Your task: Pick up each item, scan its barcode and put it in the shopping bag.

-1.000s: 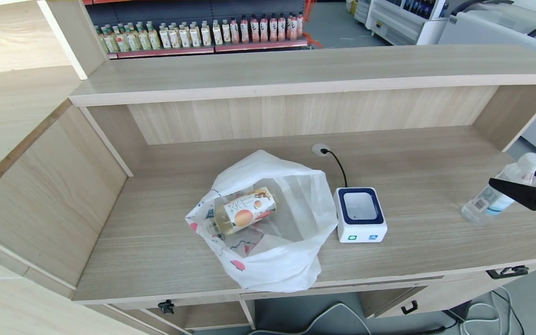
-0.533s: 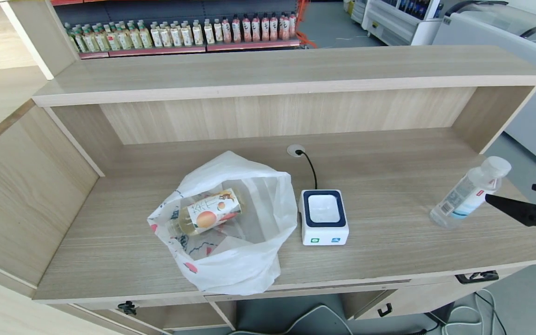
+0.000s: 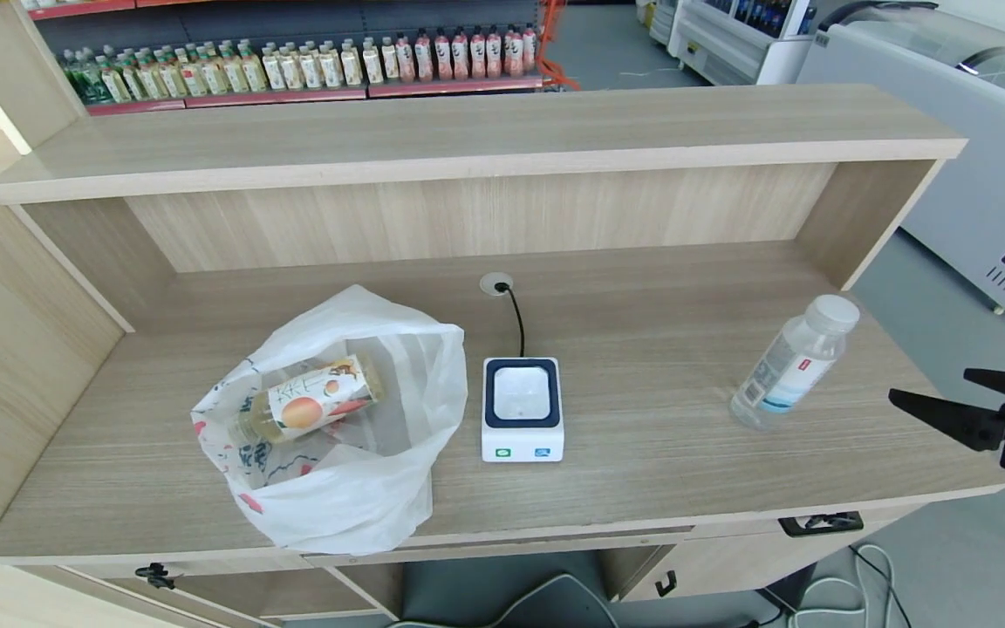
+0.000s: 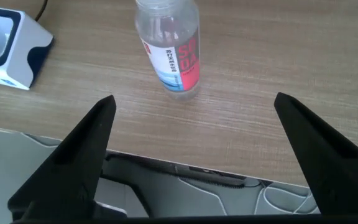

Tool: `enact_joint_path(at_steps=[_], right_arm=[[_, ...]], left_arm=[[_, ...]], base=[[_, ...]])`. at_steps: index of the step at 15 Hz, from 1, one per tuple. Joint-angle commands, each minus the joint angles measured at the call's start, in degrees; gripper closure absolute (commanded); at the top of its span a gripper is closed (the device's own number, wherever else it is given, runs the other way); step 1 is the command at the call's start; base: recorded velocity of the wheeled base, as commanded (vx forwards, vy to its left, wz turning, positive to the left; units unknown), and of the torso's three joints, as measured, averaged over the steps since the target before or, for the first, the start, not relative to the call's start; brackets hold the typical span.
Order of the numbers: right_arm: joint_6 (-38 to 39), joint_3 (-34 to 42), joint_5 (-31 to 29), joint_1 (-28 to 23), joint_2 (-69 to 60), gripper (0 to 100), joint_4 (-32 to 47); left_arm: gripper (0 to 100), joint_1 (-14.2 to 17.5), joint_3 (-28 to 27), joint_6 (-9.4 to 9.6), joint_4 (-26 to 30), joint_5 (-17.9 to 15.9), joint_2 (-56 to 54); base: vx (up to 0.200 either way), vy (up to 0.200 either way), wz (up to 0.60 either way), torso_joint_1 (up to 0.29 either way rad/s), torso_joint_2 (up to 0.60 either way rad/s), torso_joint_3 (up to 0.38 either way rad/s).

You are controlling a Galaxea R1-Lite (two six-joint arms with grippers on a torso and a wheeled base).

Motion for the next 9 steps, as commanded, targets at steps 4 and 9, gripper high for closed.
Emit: enact_joint_path(at_steps=[4,9], right_arm=[[0.23,3.31,-0.63,-0.22,0.67,0,-1.66],[1.20,11.39,-0.54,2.42,2.34,0,-14.32]], left_arm=[[0,-0.01,0.00,-0.09,-0.01,0.10,-0.02],[0,-0.01,0.00,-0.09,-0.01,0.01,-0.02]], base=[[0.000,0.000,0.00,0.000,0.00,0.000],[0.000,0.000,0.00,0.000,0.00,0.000]])
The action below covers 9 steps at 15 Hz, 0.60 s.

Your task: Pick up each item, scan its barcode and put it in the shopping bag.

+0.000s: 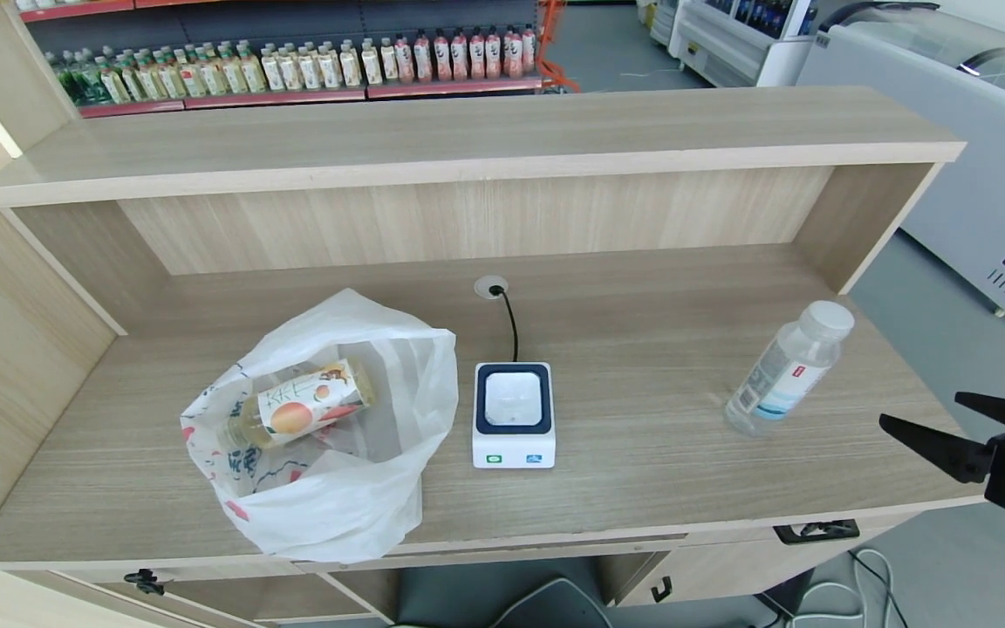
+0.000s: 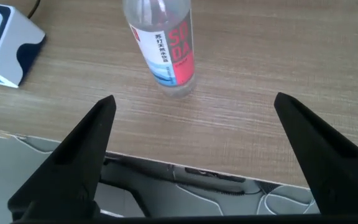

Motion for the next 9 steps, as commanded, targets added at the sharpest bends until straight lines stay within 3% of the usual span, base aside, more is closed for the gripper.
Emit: enact_joint_path(at_steps=[1,3,5,9], right_arm=[[-0.12,1.29,0.01,2.43,2.65,0,-1.75],[-1.09,1.02,-2.37,4.54,7.57,0,-8.69],[-1.97,0.32,-10.19,8.49,13.20,0,-16.16],[-2.05,-0.56,-11.51,12.01,16.27,0,-18.62]], left_arm=[[0,-0.05,0.00,-0.04,0.05,0.08,-0.02],[0,-0.05,0.00,-0.04,0.05,0.08,-0.02],[0,-0.05,0.00,-0.04,0.05,0.08,-0.02],[0,-0.05,0.00,-0.04,-0.04,0.08,-0.02]], base=[[0.000,0.000,0.00,0.000,0.00,0.000],[0.000,0.000,0.00,0.000,0.00,0.000],[0.000,0.000,0.00,0.000,0.00,0.000],[0.000,0.000,0.00,0.000,0.00,0.000]])
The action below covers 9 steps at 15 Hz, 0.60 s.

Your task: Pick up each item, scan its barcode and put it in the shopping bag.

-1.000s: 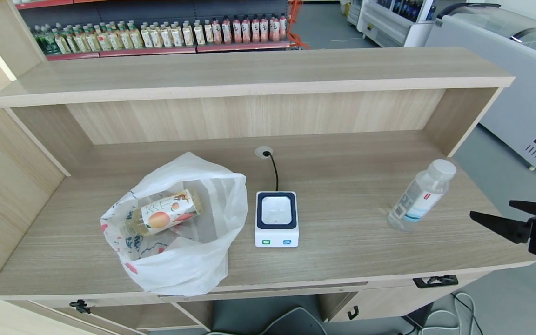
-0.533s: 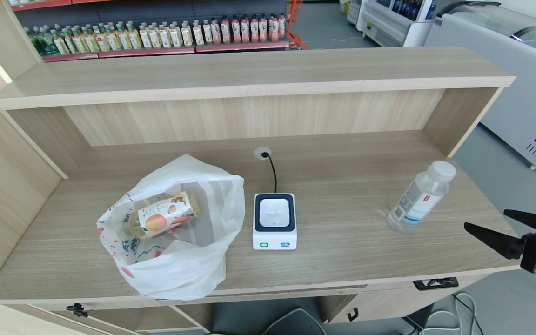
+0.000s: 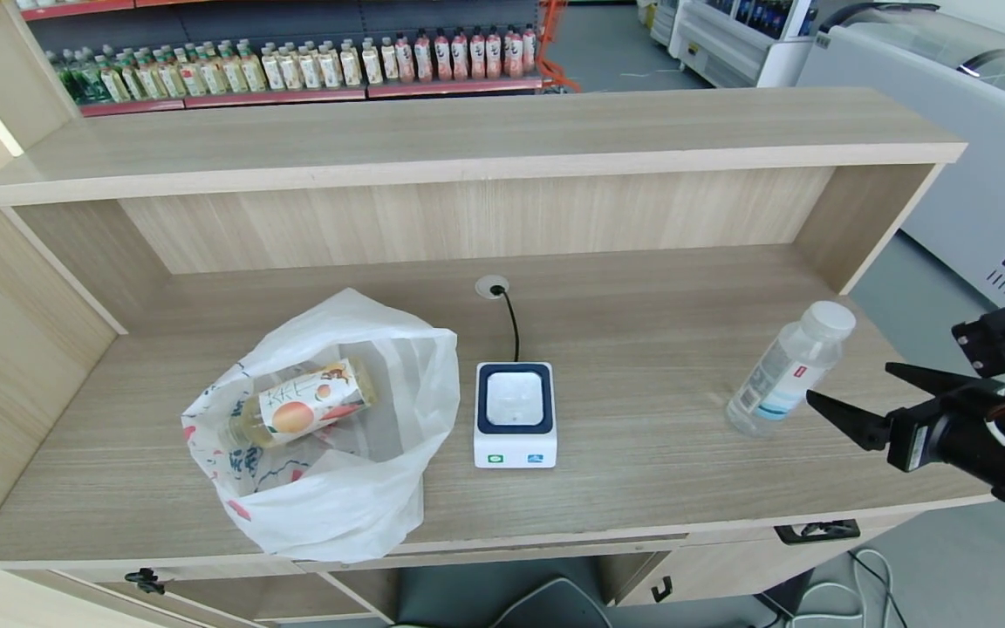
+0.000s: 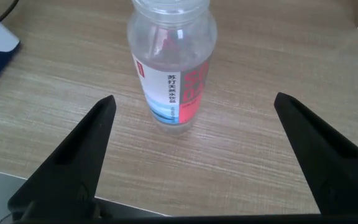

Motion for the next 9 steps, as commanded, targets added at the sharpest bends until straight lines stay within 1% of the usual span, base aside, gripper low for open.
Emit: enact_joint_path(at_steps=[1,5,9], right_arm=[[-0.02,-0.71,0.04,0.96,2.62,0,-0.02],[-0.02,-3.35,0.04,1.14,4.99,0,-0.19],[-0.11,-6.60,-0.05,2.90,8.95,0,-1.25]], left_arm=[[0,-0.01,0.00,-0.01,-0.04,-0.02,-0.02],[0,-0.01,0.00,-0.01,-0.04,0.07,-0.02],[0,-0.01,0.00,-0.01,-0.04,0.07,-0.02]], base=[[0.000,0.000,0.00,0.000,0.00,0.000],[0.000,0.000,0.00,0.000,0.00,0.000],[0.000,0.000,0.00,0.000,0.00,0.000]])
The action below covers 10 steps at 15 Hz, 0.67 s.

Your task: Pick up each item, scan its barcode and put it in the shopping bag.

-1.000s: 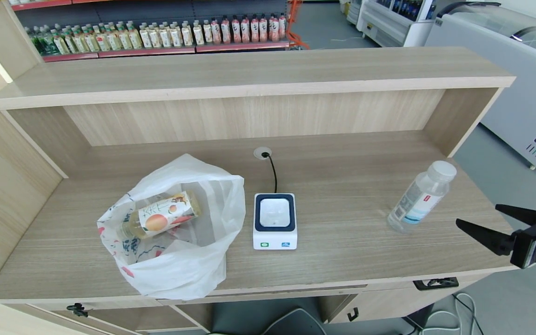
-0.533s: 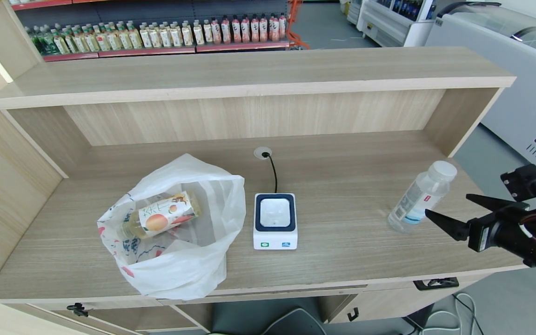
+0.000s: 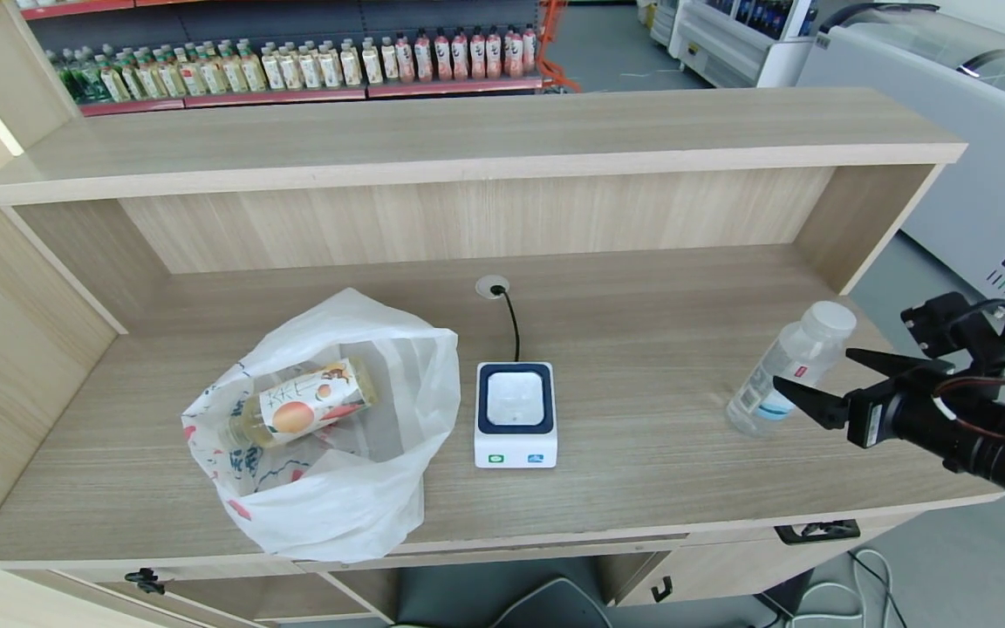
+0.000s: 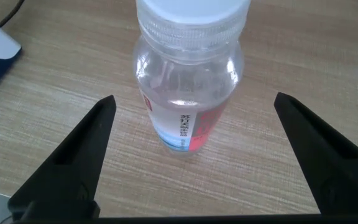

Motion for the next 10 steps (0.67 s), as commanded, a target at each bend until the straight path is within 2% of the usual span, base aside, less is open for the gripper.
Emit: enact_joint_path(at_steps=[1,10], right_arm=[[-0.03,-0.81,-0.02,0.61,3.10,0,-0.75],[0.06,-5.21,0.16,4.56,7.58,0,-0.83]], left_arm=[[0,0.04,0.00,-0.01,-0.01,0.07,-0.02],[0,0.04,0.00,-0.01,-0.01,0.07,-0.02]], base=[[0.000,0.000,0.00,0.000,0.00,0.000],[0.000,0.000,0.00,0.000,0.00,0.000]])
